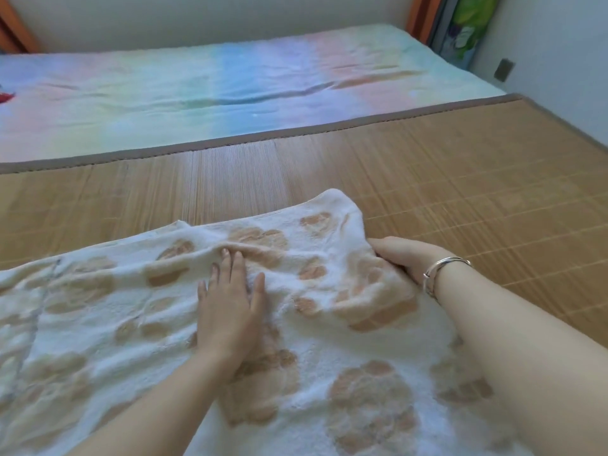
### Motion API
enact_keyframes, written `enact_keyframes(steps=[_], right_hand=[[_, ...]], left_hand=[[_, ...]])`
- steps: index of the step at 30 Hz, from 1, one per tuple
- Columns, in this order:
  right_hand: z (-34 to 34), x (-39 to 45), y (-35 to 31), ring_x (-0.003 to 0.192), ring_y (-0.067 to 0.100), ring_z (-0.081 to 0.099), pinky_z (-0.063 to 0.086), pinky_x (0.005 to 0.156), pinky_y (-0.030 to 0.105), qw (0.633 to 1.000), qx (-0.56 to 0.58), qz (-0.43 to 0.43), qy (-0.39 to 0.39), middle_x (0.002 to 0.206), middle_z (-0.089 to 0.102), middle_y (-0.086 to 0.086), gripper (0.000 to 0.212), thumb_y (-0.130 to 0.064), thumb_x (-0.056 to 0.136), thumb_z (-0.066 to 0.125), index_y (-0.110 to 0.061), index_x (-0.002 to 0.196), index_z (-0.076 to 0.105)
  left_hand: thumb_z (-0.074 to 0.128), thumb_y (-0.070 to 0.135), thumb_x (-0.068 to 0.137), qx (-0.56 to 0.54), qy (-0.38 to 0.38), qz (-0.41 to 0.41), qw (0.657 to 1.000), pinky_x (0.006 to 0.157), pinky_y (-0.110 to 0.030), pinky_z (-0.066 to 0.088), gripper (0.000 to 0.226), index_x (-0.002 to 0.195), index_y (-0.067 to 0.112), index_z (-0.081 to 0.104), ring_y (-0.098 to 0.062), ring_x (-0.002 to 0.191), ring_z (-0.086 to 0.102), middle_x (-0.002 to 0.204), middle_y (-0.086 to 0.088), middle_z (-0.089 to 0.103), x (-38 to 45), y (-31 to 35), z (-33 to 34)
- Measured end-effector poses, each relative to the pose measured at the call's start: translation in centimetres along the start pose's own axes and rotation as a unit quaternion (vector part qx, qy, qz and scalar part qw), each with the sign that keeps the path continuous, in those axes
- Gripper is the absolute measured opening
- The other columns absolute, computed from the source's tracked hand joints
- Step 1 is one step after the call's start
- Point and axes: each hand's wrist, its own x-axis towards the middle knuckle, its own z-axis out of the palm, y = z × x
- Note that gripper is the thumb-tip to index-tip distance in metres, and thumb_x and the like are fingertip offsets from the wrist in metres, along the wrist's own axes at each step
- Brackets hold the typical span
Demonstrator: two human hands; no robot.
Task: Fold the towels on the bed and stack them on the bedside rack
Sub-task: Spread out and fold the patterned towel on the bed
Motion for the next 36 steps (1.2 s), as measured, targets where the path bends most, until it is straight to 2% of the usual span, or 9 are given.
enact_keyframes(steps=[3,6,11,14,17,22,27,32,36], right_hand=[[0.2,0.9,-1.1,0.094,0.021,0.070,0.055,0.086,0.035,0.999,-0.020,-0.003,-0.042,0.101,0.074,0.005,0.054,-0.058,0.081,0.062,-0.010,0.102,0.069],[1.0,0.8,-2.1,0.084,0.018,0.070,0.056,0.081,0.034,0.993,-0.084,-0.050,-0.068,0.090,0.074,0.003,0.028,-0.043,0.088,0.062,-0.018,0.088,0.074],[0.6,1.5,-3.4,0.052,0.012,0.041,0.033,0.053,0.027,0.984,-0.115,-0.116,0.077,0.051,0.045,-0.008,0.051,-0.032,0.094,0.054,-0.020,0.045,0.050],[-0.1,2.7,-3.7,0.055,0.012,0.037,0.032,0.057,0.027,0.961,-0.059,-0.161,0.219,0.051,0.042,-0.009,0.048,-0.023,0.096,0.050,-0.025,0.048,0.051],[-0.8,3.8,-3.1,0.061,0.020,0.033,0.028,0.057,0.032,0.930,-0.059,-0.142,0.333,0.059,0.034,0.005,0.049,-0.027,0.097,0.049,-0.005,0.054,0.048],[-1.0,3.8,-2.9,0.061,0.027,0.047,0.038,0.061,0.032,0.959,-0.087,-0.043,0.266,0.057,0.048,0.005,0.048,-0.034,0.099,0.045,-0.015,0.054,0.048],[-1.9,4.2,-4.6,0.097,0.034,0.065,0.049,0.094,0.042,0.978,-0.014,-0.028,0.206,0.106,0.068,0.017,0.051,-0.042,0.094,0.048,0.003,0.112,0.063],[-1.7,5.5,-6.5,0.074,0.024,0.064,0.052,0.075,0.034,0.986,0.034,-0.062,0.152,0.085,0.068,0.010,0.035,-0.039,0.088,0.060,-0.005,0.086,0.070],[-0.8,6.9,-7.6,0.049,0.014,0.046,0.038,0.052,0.025,0.980,-0.089,-0.099,0.149,0.054,0.048,-0.002,0.044,-0.054,0.086,0.059,-0.017,0.062,0.054]], left_hand=[[0.015,0.058,0.093,-0.022,0.008,0.009,1.000,0.121,-0.034,-0.002,0.075,0.154,0.018,-0.004,-0.009,0.148,-0.007,0.161,0.004,-0.010,0.6,-0.5,0.3],[0.011,0.066,0.091,-0.032,0.010,0.016,0.999,0.120,-0.032,-0.004,0.081,0.153,0.018,-0.011,-0.005,0.146,-0.015,0.160,0.006,-0.017,0.5,-1.3,0.9],[-0.001,0.071,0.082,0.004,0.023,0.005,1.000,0.118,-0.040,-0.009,0.087,0.152,0.021,-0.014,-0.005,0.145,-0.017,0.158,0.010,-0.021,0.3,-1.5,1.0],[-0.002,0.072,0.082,0.021,0.019,-0.017,0.999,0.118,-0.045,-0.010,0.085,0.151,0.023,-0.017,-0.006,0.144,-0.023,0.156,0.011,-0.024,0.5,-1.5,1.2],[-0.008,0.073,0.080,0.061,-0.005,-0.039,0.997,0.118,-0.048,-0.011,0.085,0.151,0.027,-0.016,-0.011,0.143,-0.027,0.157,0.007,-0.026,0.9,-1.7,1.5],[0.004,0.070,0.087,0.073,-0.028,-0.053,0.996,0.117,-0.050,-0.011,0.075,0.151,0.034,-0.011,-0.016,0.144,-0.025,0.156,0.009,-0.028,1.6,-0.9,0.9],[0.015,0.062,0.093,0.060,-0.008,-0.018,0.998,0.117,-0.050,-0.007,0.065,0.152,0.037,0.004,-0.019,0.147,-0.014,0.160,0.010,-0.015,6.0,-0.2,-0.2],[0.011,0.063,0.093,0.075,-0.018,0.007,0.997,0.117,-0.049,-0.009,0.067,0.152,0.036,-0.003,-0.021,0.147,-0.018,0.160,0.007,-0.014,8.8,0.1,-0.3],[0.009,0.063,0.093,0.082,-0.007,0.015,0.996,0.116,-0.048,-0.011,0.066,0.151,0.037,-0.010,-0.020,0.146,-0.019,0.160,0.008,-0.013,9.8,0.0,0.7]])
